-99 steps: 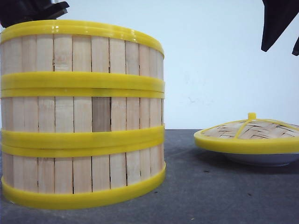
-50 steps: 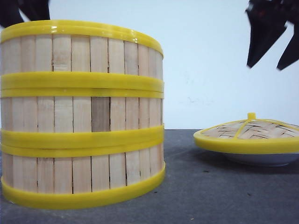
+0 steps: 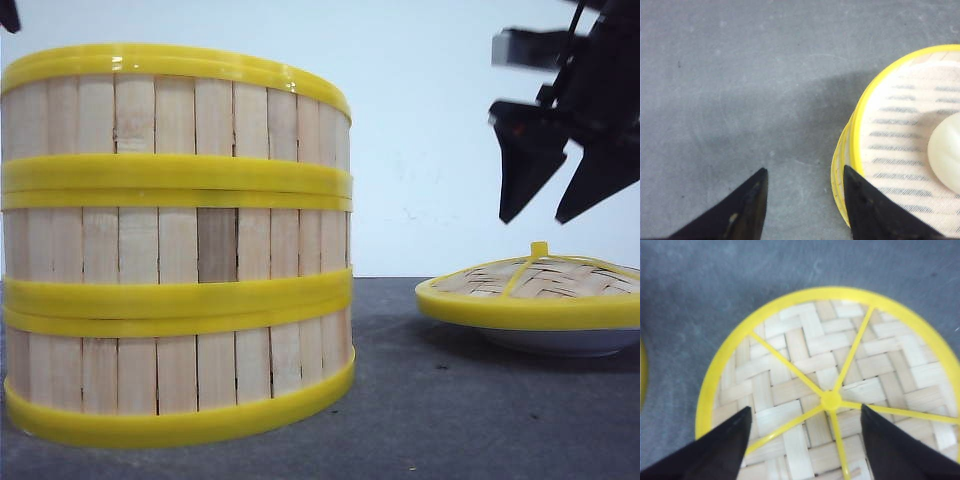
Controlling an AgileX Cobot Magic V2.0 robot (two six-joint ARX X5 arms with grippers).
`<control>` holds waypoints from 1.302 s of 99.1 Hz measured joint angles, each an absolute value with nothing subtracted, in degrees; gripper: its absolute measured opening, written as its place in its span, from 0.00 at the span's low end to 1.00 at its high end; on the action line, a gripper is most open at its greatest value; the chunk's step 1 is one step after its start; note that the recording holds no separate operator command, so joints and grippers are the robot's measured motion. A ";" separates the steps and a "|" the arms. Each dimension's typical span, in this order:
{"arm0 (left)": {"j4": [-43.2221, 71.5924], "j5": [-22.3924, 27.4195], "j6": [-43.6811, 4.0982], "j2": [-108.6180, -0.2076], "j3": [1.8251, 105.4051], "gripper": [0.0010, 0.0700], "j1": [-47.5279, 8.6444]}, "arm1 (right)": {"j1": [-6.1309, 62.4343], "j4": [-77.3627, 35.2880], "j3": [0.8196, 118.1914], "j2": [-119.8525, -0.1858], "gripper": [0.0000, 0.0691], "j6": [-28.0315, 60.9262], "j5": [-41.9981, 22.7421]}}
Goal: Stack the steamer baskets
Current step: 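Grasp the center knob of the bamboo lid with the right gripper, then lift the lid off the white plate and carry it over the stack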
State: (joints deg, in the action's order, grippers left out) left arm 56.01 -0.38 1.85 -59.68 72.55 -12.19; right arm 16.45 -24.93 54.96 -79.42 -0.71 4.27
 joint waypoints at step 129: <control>55.88 -1.52 0.60 -52.42 65.69 0.38 -11.86 | 16.21 -36.58 72.84 -80.64 0.08 -0.47 7.46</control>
